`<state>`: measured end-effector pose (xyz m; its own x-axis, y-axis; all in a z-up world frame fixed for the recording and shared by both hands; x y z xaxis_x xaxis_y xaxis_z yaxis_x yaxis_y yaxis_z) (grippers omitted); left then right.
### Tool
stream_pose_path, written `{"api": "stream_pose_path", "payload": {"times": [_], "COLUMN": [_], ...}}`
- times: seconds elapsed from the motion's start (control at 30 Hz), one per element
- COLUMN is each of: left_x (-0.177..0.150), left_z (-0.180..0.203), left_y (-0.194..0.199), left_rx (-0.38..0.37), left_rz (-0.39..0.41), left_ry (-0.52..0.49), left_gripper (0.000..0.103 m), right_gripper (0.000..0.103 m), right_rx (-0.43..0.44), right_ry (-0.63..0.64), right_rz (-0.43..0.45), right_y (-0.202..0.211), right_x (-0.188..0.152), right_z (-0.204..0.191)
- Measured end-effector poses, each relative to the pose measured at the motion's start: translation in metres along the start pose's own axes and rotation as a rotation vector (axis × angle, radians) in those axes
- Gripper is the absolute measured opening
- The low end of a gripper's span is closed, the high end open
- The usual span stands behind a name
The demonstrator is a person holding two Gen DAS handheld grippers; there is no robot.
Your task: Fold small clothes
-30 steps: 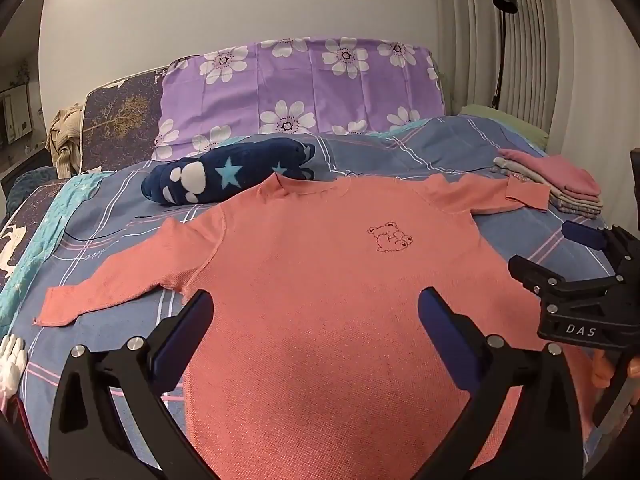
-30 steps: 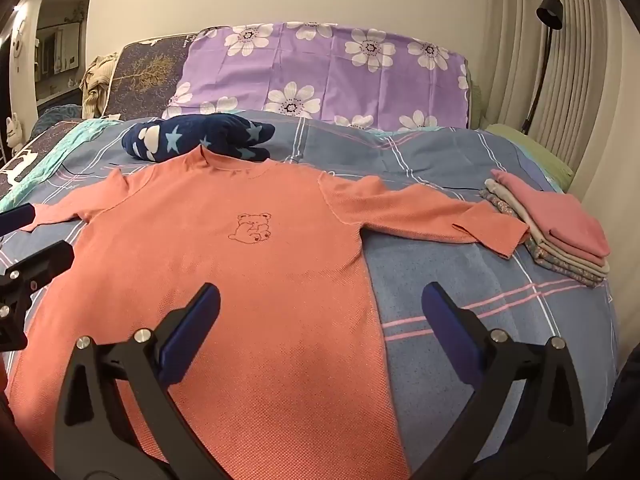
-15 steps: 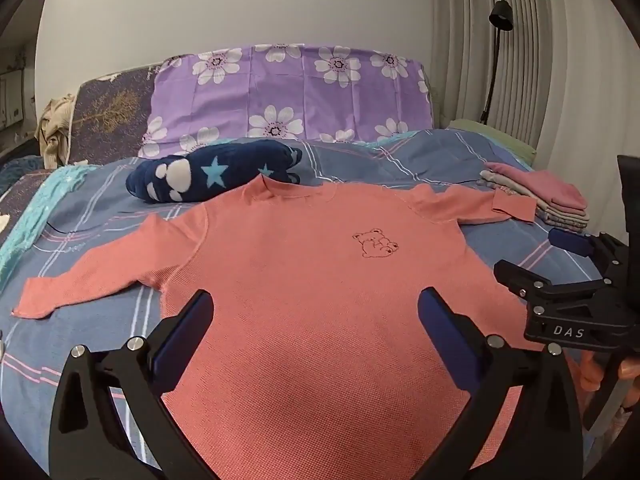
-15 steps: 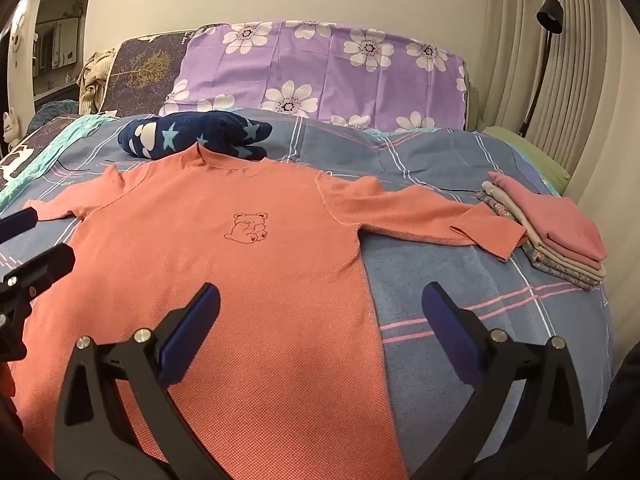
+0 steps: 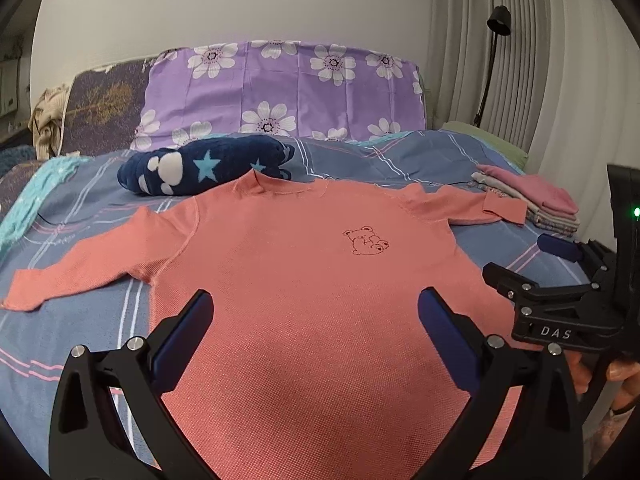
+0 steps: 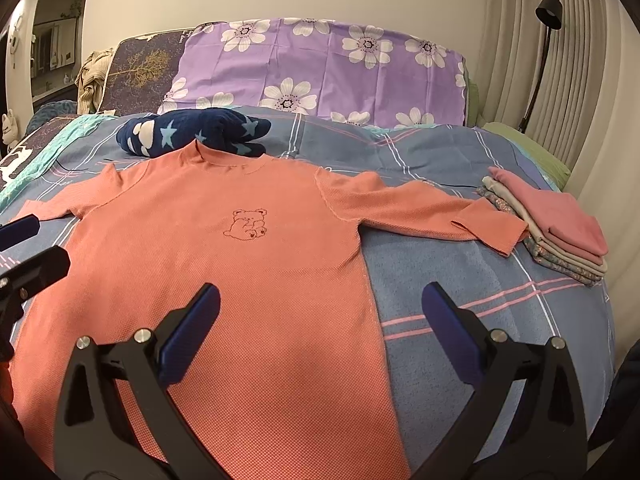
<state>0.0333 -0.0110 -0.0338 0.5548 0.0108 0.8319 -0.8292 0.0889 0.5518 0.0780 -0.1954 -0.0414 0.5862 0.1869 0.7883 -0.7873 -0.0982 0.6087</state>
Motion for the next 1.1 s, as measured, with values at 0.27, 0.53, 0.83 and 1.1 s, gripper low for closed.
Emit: {"api": "stream_pose_path", "payload": {"times": [0.27, 0.53, 0.83, 1.1], "left_x": [-0.006, -0.010, -0.012, -0.014], "left_z": [0.012, 0.007, 0.013, 0.009], "left_y": [-0.004, -0.005, -0.005, -0.008], "left_rx": [0.001, 0.008, 0.022, 0.038], "left_rz": [-0.017, -0.012, -0.011, -0.022], "left_ry": [-0.051, -0.049, -0.088, -0.079], "left_gripper": [0.102, 0.102, 0.102, 0.102], "right_gripper": [0.101, 0.101, 0.101, 0.101], "right_rx": [-0.003, -0.006, -0.007, -0.008], "right_ry": [-0.001, -0.007, -0.002, 0.001], "right_rz": [0.000, -0.004, -0.008, -0.011], "right_y": [-0.001, -0.001, -0.002, -0.003], "right_x": [-0.001, -0.003, -0.005, -0.003], "right_z": [0.000, 0.002, 0.000, 0.000]}}
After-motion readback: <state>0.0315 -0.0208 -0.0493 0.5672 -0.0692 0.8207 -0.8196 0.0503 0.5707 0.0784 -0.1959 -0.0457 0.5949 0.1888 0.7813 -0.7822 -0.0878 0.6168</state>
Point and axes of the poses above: each gripper's, at about its wrist camera, not at the fingertips, and y roughly against the way its jaws point, z to its right, x to its top, the point moved 4 cm from there along -y, roughly the way its jaws point, and after that the axes turned 1 degree about -z, right-handed, at the moved point
